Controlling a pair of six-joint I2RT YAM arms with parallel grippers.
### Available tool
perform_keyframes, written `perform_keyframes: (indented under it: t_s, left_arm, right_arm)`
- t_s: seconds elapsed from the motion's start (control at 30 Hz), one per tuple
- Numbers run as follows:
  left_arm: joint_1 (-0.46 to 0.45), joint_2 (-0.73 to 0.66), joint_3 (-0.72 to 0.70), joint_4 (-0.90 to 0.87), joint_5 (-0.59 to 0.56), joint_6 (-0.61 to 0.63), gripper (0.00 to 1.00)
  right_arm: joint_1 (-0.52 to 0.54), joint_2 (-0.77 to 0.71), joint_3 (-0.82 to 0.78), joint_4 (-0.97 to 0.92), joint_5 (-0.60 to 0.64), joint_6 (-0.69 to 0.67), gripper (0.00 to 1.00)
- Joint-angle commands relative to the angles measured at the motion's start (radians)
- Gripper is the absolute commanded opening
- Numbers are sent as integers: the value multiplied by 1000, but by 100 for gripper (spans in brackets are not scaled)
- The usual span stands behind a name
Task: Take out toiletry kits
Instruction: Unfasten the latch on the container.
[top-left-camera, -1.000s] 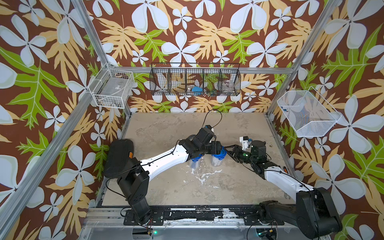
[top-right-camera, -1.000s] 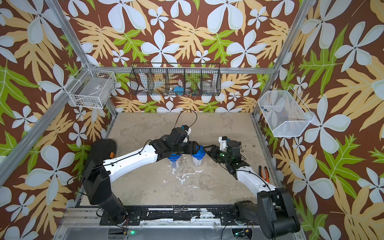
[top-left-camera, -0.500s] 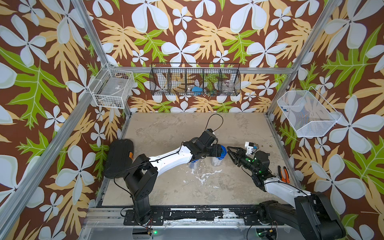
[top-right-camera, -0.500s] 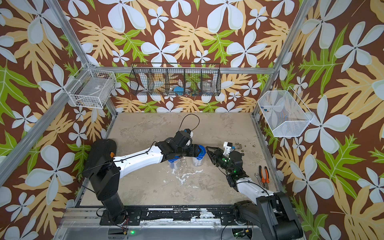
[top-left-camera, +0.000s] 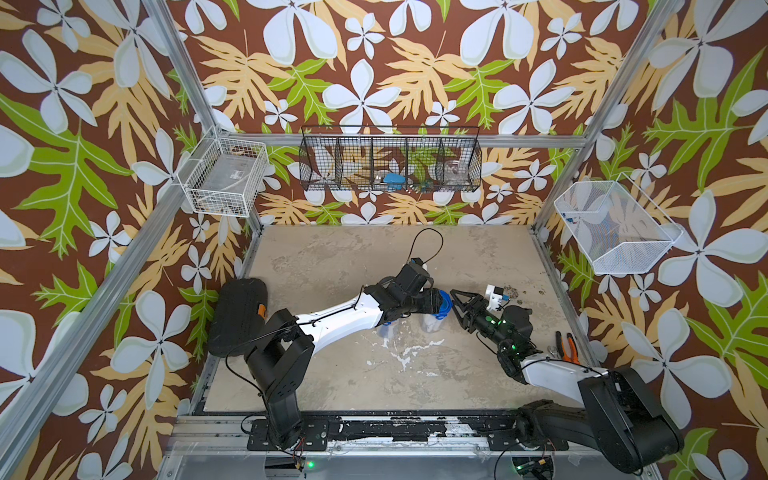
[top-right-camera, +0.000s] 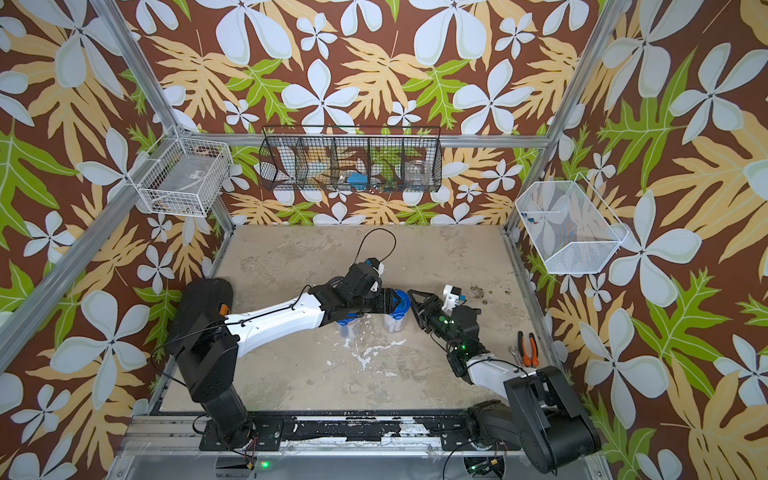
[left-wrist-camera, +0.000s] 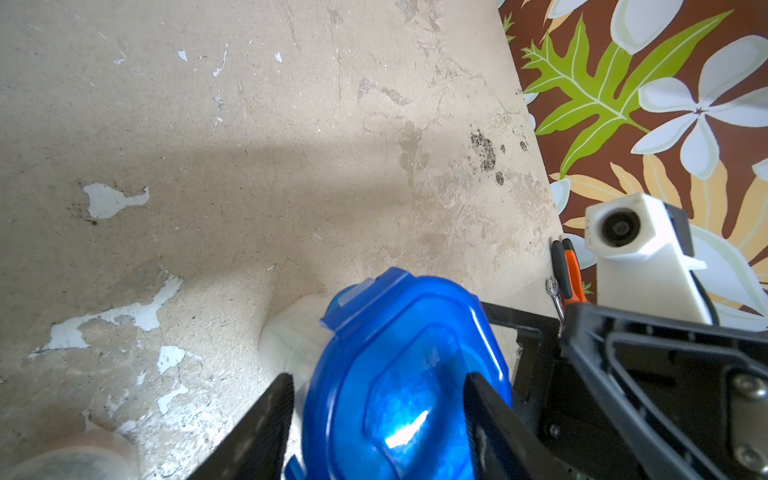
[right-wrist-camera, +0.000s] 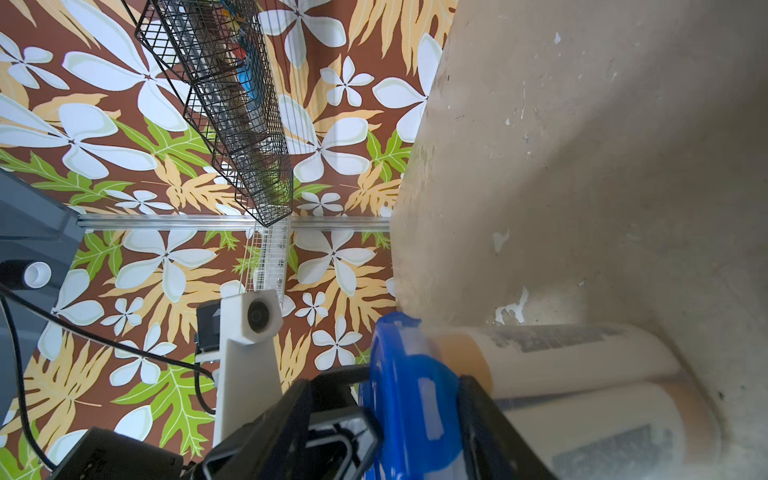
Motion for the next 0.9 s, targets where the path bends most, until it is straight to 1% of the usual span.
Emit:
perform_keyframes:
  t_s: [0.0, 0.1, 0.13, 0.23, 0.27, 0.33, 0.4, 0.53, 0.67, 0.8, 0.87]
  left_arm:
    - [1, 6, -14, -85, -9, 4, 64]
    - [1, 4, -20, -84, -11, 4, 62]
    - [1, 4, -22, -86, -10, 4, 62]
    - [1, 4, -28, -87, -11, 3, 59]
    - [1, 4, -31, -86, -11, 3, 59]
    - [1, 6, -37, -86, -10, 0, 58]
    - [1, 8, -41, -86, -10, -1, 56]
    - [0, 5, -54, -90, -13, 1, 54]
    - [-2, 1, -68, -94, -20, 9, 52]
    - [-13, 4, -73, -102, -26, 17, 51]
    - [-14, 3, -77, -106, -28, 18, 51]
  right_arm:
    - [4, 31, -1, 24, -31, 9, 58]
    - [5, 59, 6, 55, -44, 23, 51]
    - [5, 64, 8, 58, -47, 25, 50]
    - [6, 67, 7, 63, -45, 26, 52]
    - [9, 64, 8, 67, -47, 25, 51]
    - [10, 52, 23, 44, -52, 10, 39]
    - [10, 37, 36, 18, -48, -5, 31]
    - [11, 18, 64, -45, -39, -43, 22]
    - [10, 19, 77, -63, -37, -63, 14]
    - [9, 20, 73, -56, -40, -75, 12]
    - [7, 4, 86, -85, -41, -103, 15]
